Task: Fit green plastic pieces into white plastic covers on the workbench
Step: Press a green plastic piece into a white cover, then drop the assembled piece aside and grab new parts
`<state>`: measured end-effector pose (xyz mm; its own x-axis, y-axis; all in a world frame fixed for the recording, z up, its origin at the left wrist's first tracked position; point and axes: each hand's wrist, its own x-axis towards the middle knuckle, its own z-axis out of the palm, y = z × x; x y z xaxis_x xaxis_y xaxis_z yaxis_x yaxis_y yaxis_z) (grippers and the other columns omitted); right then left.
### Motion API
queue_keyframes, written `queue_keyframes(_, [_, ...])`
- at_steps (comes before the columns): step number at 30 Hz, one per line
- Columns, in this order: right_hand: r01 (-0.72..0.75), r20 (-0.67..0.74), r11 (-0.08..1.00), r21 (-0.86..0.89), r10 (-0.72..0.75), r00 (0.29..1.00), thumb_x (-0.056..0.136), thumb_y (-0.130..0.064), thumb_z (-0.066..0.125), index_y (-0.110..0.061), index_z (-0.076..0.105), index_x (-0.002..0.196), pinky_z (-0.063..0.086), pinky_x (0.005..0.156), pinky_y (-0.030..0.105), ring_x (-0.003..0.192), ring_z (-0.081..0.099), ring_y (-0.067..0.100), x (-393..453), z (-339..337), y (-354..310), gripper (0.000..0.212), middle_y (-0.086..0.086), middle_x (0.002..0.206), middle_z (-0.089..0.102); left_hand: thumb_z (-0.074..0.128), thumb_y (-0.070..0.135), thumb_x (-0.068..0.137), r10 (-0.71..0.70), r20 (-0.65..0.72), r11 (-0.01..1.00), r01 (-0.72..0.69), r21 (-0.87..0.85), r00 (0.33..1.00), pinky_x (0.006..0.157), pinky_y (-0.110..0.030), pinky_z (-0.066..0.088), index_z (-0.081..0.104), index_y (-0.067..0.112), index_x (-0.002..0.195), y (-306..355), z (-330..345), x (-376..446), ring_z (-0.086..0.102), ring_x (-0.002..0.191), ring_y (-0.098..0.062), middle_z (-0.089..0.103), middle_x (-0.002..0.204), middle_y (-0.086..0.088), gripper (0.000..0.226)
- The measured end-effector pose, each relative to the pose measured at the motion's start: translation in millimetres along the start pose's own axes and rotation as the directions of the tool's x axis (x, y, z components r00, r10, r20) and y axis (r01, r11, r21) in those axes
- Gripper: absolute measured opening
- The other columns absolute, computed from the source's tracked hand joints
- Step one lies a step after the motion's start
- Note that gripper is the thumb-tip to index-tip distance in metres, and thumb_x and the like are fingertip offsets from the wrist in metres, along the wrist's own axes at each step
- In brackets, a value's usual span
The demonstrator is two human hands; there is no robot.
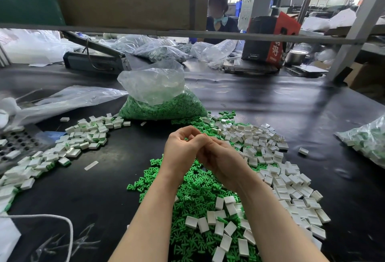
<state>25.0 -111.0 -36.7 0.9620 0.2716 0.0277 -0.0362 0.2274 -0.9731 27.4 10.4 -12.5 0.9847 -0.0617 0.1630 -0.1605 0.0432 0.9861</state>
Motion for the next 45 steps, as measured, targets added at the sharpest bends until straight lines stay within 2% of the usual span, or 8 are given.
queue_keyframes(7, [-0.020,-0.050,0.977,-0.211,0.010,0.999,0.095,-0.057,0.042,-0.020,0.068,0.074,0.031,0.048,0.022,0.050,0.042,0.008,-2.8,11.7,-11.6,0.050,-0.001,0.059,0.053,0.060,0.019,0.073,-0.037,-0.047,0.999,0.036,-0.033,0.998,0.054,-0.031,0.045,0.059,0.015,0.064,-1.3,-7.3,1.5,0.050,0.053,-0.021,0.054,0.059,-0.008,0.010])
queue_keyframes(11, [-0.065,-0.261,0.914,-0.400,-0.045,0.964,0.101,-0.046,0.039,-0.010,0.068,0.087,0.035,0.055,0.022,0.045,0.047,-0.002,-4.1,3.4,-17.0,0.048,-0.002,0.059,0.057,0.061,0.010,0.088,-0.196,-0.289,0.973,0.149,-0.178,0.937,0.057,-0.024,0.055,0.066,0.012,0.079,-3.5,-31.0,9.9,0.063,0.058,-0.011,0.070,0.069,-0.002,0.010])
queue_keyframes(20, [-0.265,-0.455,0.569,-0.779,-0.221,0.862,0.096,-0.031,0.057,-0.021,0.061,0.086,0.052,0.062,0.034,0.070,0.063,0.016,-7.5,-35.3,-18.1,0.015,-0.003,0.077,0.065,0.044,0.015,0.103,-0.637,-0.309,0.453,0.018,-0.891,0.707,0.055,-0.020,0.057,0.051,0.012,0.078,-16.8,-101.7,15.3,0.072,0.067,-0.006,0.067,0.053,-0.001,0.027])
queue_keyframes(25, [-0.409,-0.503,0.354,-0.841,-0.233,0.832,0.094,-0.029,0.059,-0.024,0.063,0.094,0.046,0.062,0.026,0.073,0.061,0.013,-11.6,-45.2,-17.6,0.007,-0.008,0.079,0.063,0.028,0.015,0.107,-0.647,-0.338,0.344,-0.135,-0.929,0.684,0.081,-0.020,0.055,0.054,0.007,0.087,-19.9,-112.0,16.2,0.065,0.109,-0.007,0.067,0.121,0.000,0.033])
queue_keyframes(30, [-0.394,-0.458,0.275,-0.877,-0.235,0.857,0.094,-0.027,0.060,-0.026,0.068,0.101,0.054,0.070,0.028,0.078,0.063,0.013,-14.9,-43.3,-16.7,0.011,-0.005,0.091,0.067,0.028,0.020,0.105,-0.588,-0.340,0.364,-0.135,-0.922,0.734,0.080,-0.022,0.057,0.058,0.006,0.094,-17.2,-110.6,10.7,0.071,0.083,-0.013,0.072,0.101,-0.004,0.035])
queue_keyframes(37, [-0.263,-0.312,0.367,-0.892,-0.077,0.947,0.091,-0.019,0.065,-0.039,0.057,0.074,0.057,0.064,0.024,0.062,0.057,0.003,-14.2,-41.8,-21.5,0.027,-0.017,0.080,0.061,0.056,0.016,0.096,-0.360,-0.298,0.928,0.309,-0.206,0.884,0.062,-0.022,0.046,0.068,0.016,0.094,-5.4,-66.3,8.0,0.063,0.065,-0.008,0.074,0.077,0.003,0.013])
queue_keyframes(41, [-0.273,-0.282,0.358,-0.893,0.026,0.959,0.087,-0.019,0.069,-0.039,0.060,0.079,0.059,0.079,0.034,0.077,0.060,0.006,-15.4,-39.5,-23.3,0.022,-0.013,0.089,0.063,0.066,0.015,0.090,-0.151,-0.186,0.910,0.211,0.358,0.971,0.072,-0.028,0.052,0.070,0.022,0.092,-9.9,-42.8,3.6,0.065,0.084,-0.012,0.072,0.089,0.001,0.008])
queue_keyframes(45, [-0.285,-0.298,0.289,-0.914,0.002,0.955,0.086,-0.025,0.072,-0.030,0.063,0.084,0.055,0.089,0.036,0.088,0.062,0.009,-14.3,-39.9,-22.7,0.010,-0.011,0.090,0.067,0.068,0.020,0.088,-0.146,-0.099,0.857,0.176,0.485,0.984,0.077,-0.032,0.055,0.070,0.027,0.088,-14.6,-30.8,2.3,0.066,0.082,-0.012,0.070,0.085,0.005,0.007])
